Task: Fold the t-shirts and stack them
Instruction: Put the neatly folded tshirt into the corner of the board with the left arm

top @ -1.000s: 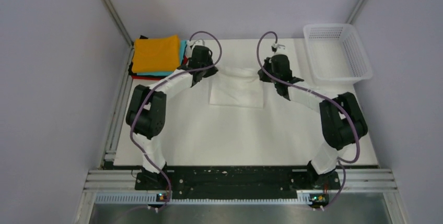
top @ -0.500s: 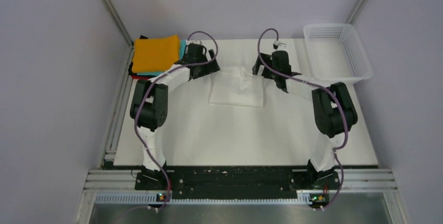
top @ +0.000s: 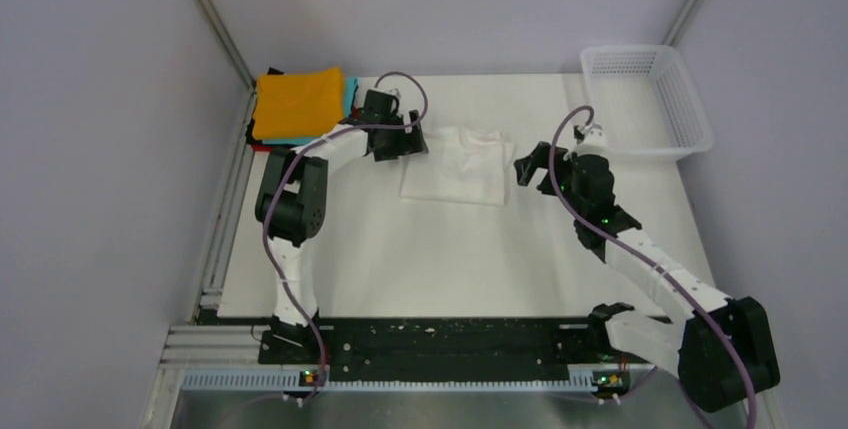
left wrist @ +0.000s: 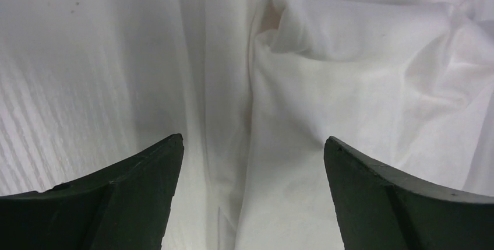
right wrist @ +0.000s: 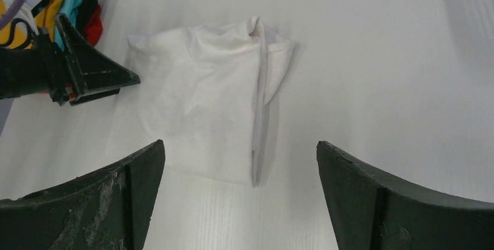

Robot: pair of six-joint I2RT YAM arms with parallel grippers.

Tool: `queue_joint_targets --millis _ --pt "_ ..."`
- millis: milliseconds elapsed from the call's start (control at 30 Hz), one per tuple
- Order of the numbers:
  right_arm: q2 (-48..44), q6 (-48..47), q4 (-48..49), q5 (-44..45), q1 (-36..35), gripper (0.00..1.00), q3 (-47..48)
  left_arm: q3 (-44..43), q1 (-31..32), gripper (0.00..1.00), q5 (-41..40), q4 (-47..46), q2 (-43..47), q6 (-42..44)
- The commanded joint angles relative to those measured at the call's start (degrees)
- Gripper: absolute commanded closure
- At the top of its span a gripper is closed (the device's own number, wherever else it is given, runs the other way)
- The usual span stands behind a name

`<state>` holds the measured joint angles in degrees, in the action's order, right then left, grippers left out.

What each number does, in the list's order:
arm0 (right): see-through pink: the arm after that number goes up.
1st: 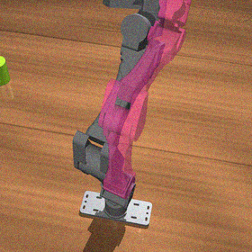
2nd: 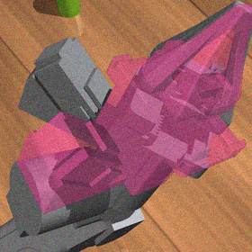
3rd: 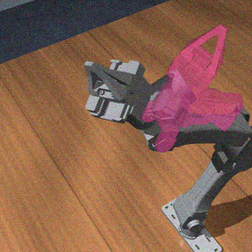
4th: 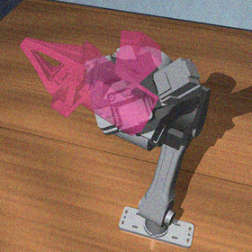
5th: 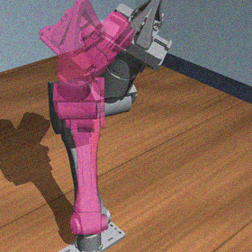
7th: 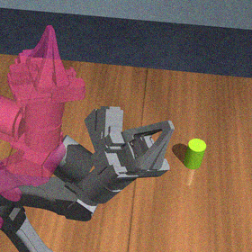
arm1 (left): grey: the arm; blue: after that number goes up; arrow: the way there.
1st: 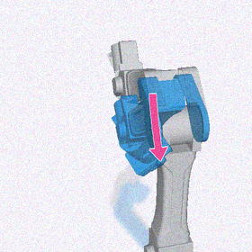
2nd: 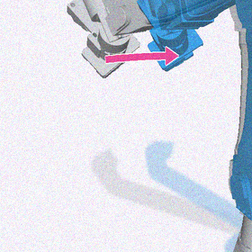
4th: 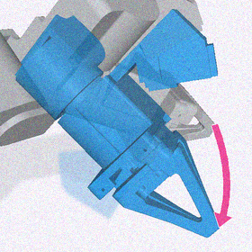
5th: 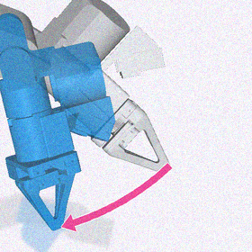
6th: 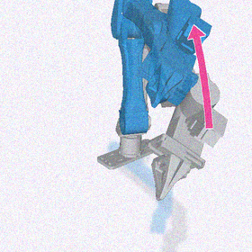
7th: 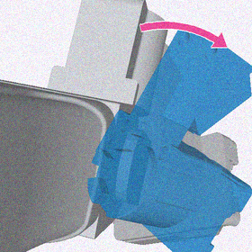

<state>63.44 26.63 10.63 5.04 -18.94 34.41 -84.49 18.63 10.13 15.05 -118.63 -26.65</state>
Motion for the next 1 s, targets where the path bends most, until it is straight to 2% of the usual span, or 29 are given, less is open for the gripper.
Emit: queue_joint_targets --millis 0,267,367,433,467,567,667,800,967 --pt "-9.4 1.0 -1.2 -0.1 0.1 0.01 -4.1 -3.0 1.3 0.11 2.8 2.1 -4.1 2.2" --pt "-20.8 2.6 -10.1 3.7 0.1 0.01 -7.0 -5.3 6.8 0.45 -6.2 5.9 -7.6 1.8" --pt "-21.7 2.4 -10.5 5.1 0.0 0.01 -7.3 -9.6 10.5 0.67 -17.0 11.2 -9.4 2.3" --pt "-21.6 2.2 -10.5 5.7 0.1 0.01 -7.2 -13.5 12.5 0.92 -23.4 15.4 -10.9 2.6" --pt "-21.5 2.1 -11.8 5.8 0.1 0.01 -7.1 -15.7 13.0 1.0 -26.4 17.6 -11.5 2.0" --pt "-21.5 1.8 -12.5 6.2 0.1 0.01 -7.0 -20.0 13.4 1.0 -33.9 21.0 -11.7 2.6" --pt "-21.9 1.4 -13.0 7.2 0.1 0.01 -6.9 -20.6 13.4 1.0 -41.2 21.0 -9.3 5.1" --pt "-22.4 1.2 -13.3 8.8 0.1 0.01 -6.9 -18.8 13.2 1.0 -48.6 15.6 -4.4 13.0" --pt "-22.6 1.0 -14.3 10.2 0.1 0.01 -7.0 -15.3 11.8 1.0 -53.3 6.8 0.8 25.8"
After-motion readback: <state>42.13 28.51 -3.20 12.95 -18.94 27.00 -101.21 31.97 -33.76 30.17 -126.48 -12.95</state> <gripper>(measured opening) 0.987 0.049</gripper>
